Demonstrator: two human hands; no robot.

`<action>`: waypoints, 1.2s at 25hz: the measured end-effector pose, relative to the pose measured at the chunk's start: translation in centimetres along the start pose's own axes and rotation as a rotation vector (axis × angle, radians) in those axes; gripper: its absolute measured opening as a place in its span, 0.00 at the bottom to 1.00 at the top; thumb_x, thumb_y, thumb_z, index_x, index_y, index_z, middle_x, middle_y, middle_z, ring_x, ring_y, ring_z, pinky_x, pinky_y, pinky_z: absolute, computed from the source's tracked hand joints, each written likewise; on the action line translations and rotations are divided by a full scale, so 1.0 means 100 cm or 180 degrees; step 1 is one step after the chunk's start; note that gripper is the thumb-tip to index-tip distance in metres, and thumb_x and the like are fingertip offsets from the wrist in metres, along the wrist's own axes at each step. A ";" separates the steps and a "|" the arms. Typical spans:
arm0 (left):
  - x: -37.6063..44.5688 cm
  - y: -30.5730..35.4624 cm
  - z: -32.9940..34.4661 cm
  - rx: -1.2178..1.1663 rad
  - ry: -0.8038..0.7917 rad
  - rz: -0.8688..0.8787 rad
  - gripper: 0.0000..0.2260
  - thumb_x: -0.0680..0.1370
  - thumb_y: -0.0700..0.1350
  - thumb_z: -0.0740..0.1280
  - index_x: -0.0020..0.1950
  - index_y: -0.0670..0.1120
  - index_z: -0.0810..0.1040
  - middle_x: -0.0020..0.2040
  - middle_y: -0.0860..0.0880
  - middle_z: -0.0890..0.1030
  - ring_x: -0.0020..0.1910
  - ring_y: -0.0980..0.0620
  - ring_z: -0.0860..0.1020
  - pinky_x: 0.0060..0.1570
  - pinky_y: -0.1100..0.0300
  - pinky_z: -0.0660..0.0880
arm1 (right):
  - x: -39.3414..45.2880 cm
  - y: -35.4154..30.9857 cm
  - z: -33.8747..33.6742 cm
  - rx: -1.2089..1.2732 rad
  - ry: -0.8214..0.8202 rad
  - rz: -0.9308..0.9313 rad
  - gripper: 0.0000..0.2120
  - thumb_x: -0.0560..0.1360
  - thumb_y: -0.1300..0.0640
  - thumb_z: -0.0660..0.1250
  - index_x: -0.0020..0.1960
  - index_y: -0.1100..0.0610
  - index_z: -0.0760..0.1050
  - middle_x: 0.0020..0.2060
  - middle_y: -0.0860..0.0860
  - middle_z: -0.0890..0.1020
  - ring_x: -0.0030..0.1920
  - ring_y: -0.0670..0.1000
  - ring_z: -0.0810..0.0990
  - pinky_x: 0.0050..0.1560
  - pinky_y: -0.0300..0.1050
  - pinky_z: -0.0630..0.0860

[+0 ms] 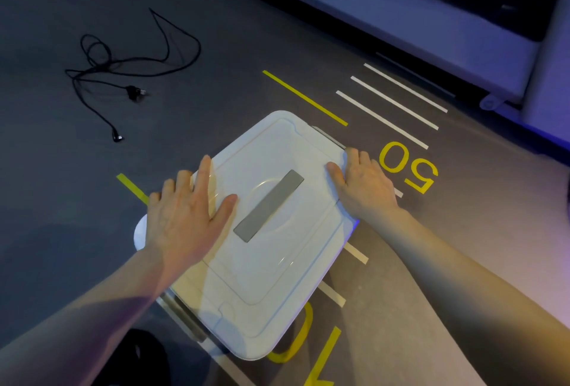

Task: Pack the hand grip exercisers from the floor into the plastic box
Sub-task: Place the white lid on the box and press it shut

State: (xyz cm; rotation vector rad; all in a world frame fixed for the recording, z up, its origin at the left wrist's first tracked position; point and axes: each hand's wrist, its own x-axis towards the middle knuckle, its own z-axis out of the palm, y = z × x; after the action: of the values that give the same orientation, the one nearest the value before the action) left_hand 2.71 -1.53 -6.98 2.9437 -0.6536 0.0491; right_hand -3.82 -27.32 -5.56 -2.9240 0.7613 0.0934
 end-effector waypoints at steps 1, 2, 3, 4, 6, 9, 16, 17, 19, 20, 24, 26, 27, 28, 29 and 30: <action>0.000 0.001 0.000 0.0061 0.0018 0.0020 0.32 0.76 0.63 0.49 0.71 0.42 0.63 0.48 0.39 0.77 0.40 0.38 0.75 0.40 0.46 0.72 | 0.000 0.000 0.001 -0.0021 0.0015 -0.0011 0.23 0.80 0.43 0.49 0.63 0.61 0.64 0.57 0.59 0.73 0.57 0.61 0.73 0.54 0.53 0.69; -0.001 0.001 0.000 0.0094 0.0033 0.0037 0.32 0.75 0.62 0.48 0.70 0.41 0.64 0.47 0.38 0.77 0.39 0.38 0.75 0.39 0.47 0.72 | -0.001 -0.001 0.001 -0.0067 -0.0013 -0.0008 0.24 0.80 0.42 0.49 0.64 0.60 0.64 0.58 0.59 0.73 0.57 0.61 0.73 0.54 0.53 0.70; 0.000 0.001 0.000 0.0098 0.0044 0.0038 0.32 0.75 0.62 0.48 0.70 0.41 0.65 0.46 0.38 0.77 0.38 0.38 0.75 0.39 0.46 0.72 | -0.001 -0.001 -0.001 -0.0107 -0.0075 0.0020 0.25 0.80 0.41 0.49 0.64 0.60 0.63 0.58 0.59 0.73 0.57 0.61 0.74 0.53 0.53 0.70; 0.000 0.000 -0.002 0.0069 0.0033 0.0031 0.32 0.76 0.62 0.48 0.70 0.41 0.65 0.47 0.38 0.77 0.39 0.38 0.75 0.41 0.45 0.72 | -0.001 -0.003 -0.005 -0.0085 -0.0143 0.0081 0.25 0.79 0.40 0.49 0.64 0.59 0.62 0.59 0.59 0.73 0.57 0.62 0.74 0.53 0.53 0.71; -0.002 -0.003 -0.005 -0.0061 0.0024 -0.0003 0.32 0.76 0.62 0.48 0.72 0.42 0.62 0.53 0.39 0.77 0.46 0.37 0.77 0.54 0.40 0.70 | 0.008 -0.003 -0.009 0.0350 -0.0204 0.0390 0.28 0.77 0.36 0.53 0.63 0.58 0.61 0.60 0.58 0.73 0.59 0.64 0.75 0.53 0.54 0.71; -0.020 -0.006 -0.013 -0.0277 0.0024 -0.0355 0.32 0.77 0.63 0.50 0.76 0.45 0.53 0.69 0.42 0.68 0.66 0.39 0.68 0.67 0.37 0.56 | 0.034 -0.001 -0.017 0.1471 -0.0407 0.0931 0.32 0.75 0.37 0.59 0.68 0.58 0.58 0.63 0.58 0.72 0.62 0.63 0.73 0.56 0.51 0.69; -0.040 -0.010 -0.022 -0.0429 -0.0659 -0.0507 0.31 0.73 0.65 0.44 0.75 0.60 0.43 0.77 0.49 0.49 0.73 0.40 0.53 0.67 0.37 0.59 | 0.051 -0.002 -0.020 0.1623 -0.0401 0.0273 0.14 0.79 0.50 0.61 0.53 0.59 0.77 0.45 0.55 0.79 0.49 0.56 0.75 0.45 0.44 0.66; -0.040 -0.010 -0.022 -0.0387 -0.0656 -0.0490 0.31 0.74 0.64 0.44 0.75 0.59 0.43 0.77 0.49 0.50 0.72 0.40 0.56 0.64 0.39 0.63 | 0.050 -0.002 -0.020 0.1532 -0.0403 0.0162 0.13 0.79 0.51 0.60 0.55 0.59 0.76 0.48 0.56 0.79 0.49 0.56 0.75 0.45 0.43 0.66; -0.040 -0.008 -0.022 -0.0300 -0.0672 -0.0483 0.30 0.74 0.64 0.44 0.75 0.59 0.43 0.76 0.49 0.52 0.69 0.41 0.59 0.60 0.42 0.66 | 0.046 0.000 -0.018 0.1583 -0.0472 -0.0013 0.14 0.80 0.52 0.58 0.61 0.57 0.74 0.53 0.55 0.79 0.51 0.55 0.74 0.48 0.43 0.67; -0.039 -0.008 -0.022 -0.0293 -0.0696 -0.0485 0.30 0.75 0.64 0.45 0.75 0.59 0.43 0.76 0.49 0.52 0.69 0.41 0.59 0.60 0.42 0.67 | 0.044 0.001 -0.016 0.1676 -0.0463 -0.0080 0.15 0.80 0.53 0.59 0.64 0.56 0.72 0.55 0.54 0.79 0.54 0.55 0.74 0.51 0.44 0.68; -0.039 -0.007 -0.021 -0.0298 -0.0689 -0.0501 0.29 0.77 0.63 0.48 0.75 0.59 0.43 0.76 0.49 0.52 0.68 0.41 0.60 0.58 0.42 0.68 | 0.038 0.001 -0.009 0.1935 -0.0122 0.0007 0.16 0.79 0.52 0.62 0.65 0.49 0.74 0.58 0.49 0.80 0.62 0.55 0.75 0.62 0.54 0.71; -0.039 -0.008 -0.020 -0.0309 -0.0680 -0.0508 0.28 0.77 0.63 0.48 0.75 0.59 0.44 0.76 0.49 0.52 0.68 0.41 0.60 0.58 0.42 0.68 | 0.038 0.001 -0.008 0.1962 -0.0042 0.0033 0.15 0.79 0.52 0.62 0.65 0.48 0.74 0.57 0.50 0.81 0.61 0.55 0.75 0.62 0.56 0.72; -0.039 -0.008 -0.020 -0.0336 -0.0671 -0.0519 0.28 0.77 0.63 0.48 0.75 0.59 0.44 0.76 0.49 0.52 0.68 0.41 0.59 0.58 0.42 0.68 | 0.038 0.001 -0.008 0.1939 -0.0042 -0.0018 0.15 0.79 0.52 0.61 0.66 0.49 0.74 0.57 0.51 0.81 0.61 0.56 0.76 0.61 0.56 0.73; -0.039 -0.008 -0.019 -0.0379 -0.0667 -0.0526 0.29 0.77 0.63 0.49 0.75 0.59 0.44 0.76 0.49 0.51 0.68 0.41 0.59 0.59 0.42 0.67 | 0.037 0.000 -0.009 0.1805 -0.0073 -0.0109 0.16 0.80 0.52 0.59 0.67 0.49 0.72 0.57 0.53 0.81 0.60 0.57 0.75 0.61 0.57 0.73; -0.038 -0.008 -0.019 -0.0434 -0.0658 -0.0532 0.29 0.77 0.63 0.49 0.75 0.59 0.44 0.76 0.49 0.51 0.69 0.41 0.58 0.60 0.42 0.67 | 0.036 0.000 -0.008 0.1484 -0.0146 -0.0199 0.18 0.81 0.51 0.56 0.70 0.49 0.68 0.60 0.55 0.79 0.61 0.59 0.74 0.61 0.58 0.72; -0.038 -0.008 -0.019 -0.0506 -0.0656 -0.0565 0.30 0.77 0.63 0.50 0.75 0.59 0.43 0.76 0.49 0.50 0.70 0.41 0.57 0.61 0.41 0.66 | 0.034 -0.002 -0.008 0.0966 -0.0237 -0.0247 0.21 0.81 0.48 0.53 0.73 0.49 0.62 0.64 0.56 0.75 0.64 0.61 0.72 0.63 0.58 0.70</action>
State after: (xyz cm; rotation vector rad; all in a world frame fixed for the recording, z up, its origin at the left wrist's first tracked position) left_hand -0.42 1.03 -5.44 2.8601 -0.3957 -0.3118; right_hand -0.71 -28.86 -5.09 -2.6420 0.5915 0.0721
